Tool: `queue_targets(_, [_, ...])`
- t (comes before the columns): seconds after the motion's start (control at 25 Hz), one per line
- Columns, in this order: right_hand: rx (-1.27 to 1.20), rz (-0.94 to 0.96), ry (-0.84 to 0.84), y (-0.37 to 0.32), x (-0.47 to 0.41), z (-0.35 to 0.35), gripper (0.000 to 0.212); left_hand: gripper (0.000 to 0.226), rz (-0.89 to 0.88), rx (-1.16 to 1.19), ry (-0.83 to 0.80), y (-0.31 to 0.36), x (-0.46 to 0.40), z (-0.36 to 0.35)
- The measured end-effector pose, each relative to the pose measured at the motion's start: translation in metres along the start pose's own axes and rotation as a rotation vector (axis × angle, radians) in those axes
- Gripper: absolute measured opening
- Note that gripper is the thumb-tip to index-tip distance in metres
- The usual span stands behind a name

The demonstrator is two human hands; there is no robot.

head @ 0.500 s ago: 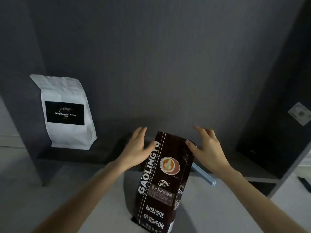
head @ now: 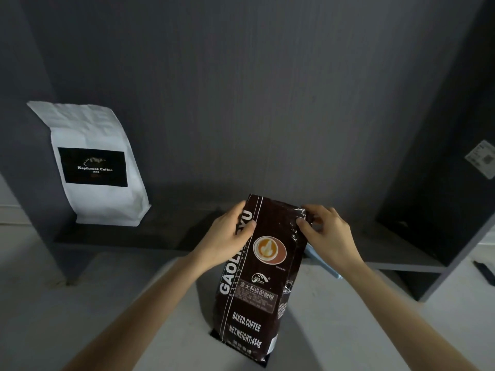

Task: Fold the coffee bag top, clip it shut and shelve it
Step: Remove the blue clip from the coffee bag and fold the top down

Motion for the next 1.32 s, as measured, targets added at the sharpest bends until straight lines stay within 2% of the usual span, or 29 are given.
queue_targets(0.16, [-0.066, -0.006, 0.05, -0.007, 0.009, 0.003, 0.032, 0.052, 0.005, 0.087, 0.026, 0.004, 0.016, 0.003])
queue_targets(0.28, [-0.182, -0.032, 0.1, -0.015, 0.026, 0.004, 0.029, 0.035, -0.048, 0.169, 0.175, 0.009, 0.039, 0.007])
queue_targets(0.4, [-0.34, -0.026, 0.15, -0.031, 0.046, 0.001, 0.028, 0.019, -0.034, 0.359, 0.357, 0.01, 0.075, 0.01])
queue_targets(0.52, [-0.417, 0.021, 0.163, -0.048, 0.06, -0.002, 0.03, 0.02, 0.019, 0.524, 0.435, 0.007, 0.108, 0.012])
queue_targets(0.64, [-0.53, 0.024, 0.203, -0.057, 0.072, -0.003, 0.032, 0.02, 0.054, 0.606, 0.465, 0.008, 0.126, 0.011])
queue_targets(0.76, [-0.668, -0.05, 0.273, -0.054, 0.092, -0.007, 0.043, 0.019, 0.081, 0.706, 0.488, 0.009, 0.136, 0.003])
queue_targets(0.92, [-0.624, -0.058, 0.277, -0.047, 0.112, -0.006, 0.022, 0.018, 0.078, 0.729, 0.472, 0.007, 0.14, 0.001])
queue_targets(1.04, [-0.587, -0.039, 0.255, -0.049, 0.114, -0.003, 0.023, 0.02, 0.079, 0.706, 0.494, 0.003, 0.143, 0.004])
queue_targets(1.32, [-0.639, -0.073, 0.368, -0.051, 0.117, -0.011, 0.016, 0.021, 0.038, 0.648, 0.467, 0.001, 0.146, 0.01])
Point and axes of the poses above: each hand's wrist, its own x-axis away from the middle knuckle, its own z-axis out of the back of the hand, y = z × x, the point moved 3 cm from there along -x, towards the middle knuckle, and after that the axes turned 8 degrees about z, right-handed, at the moved point
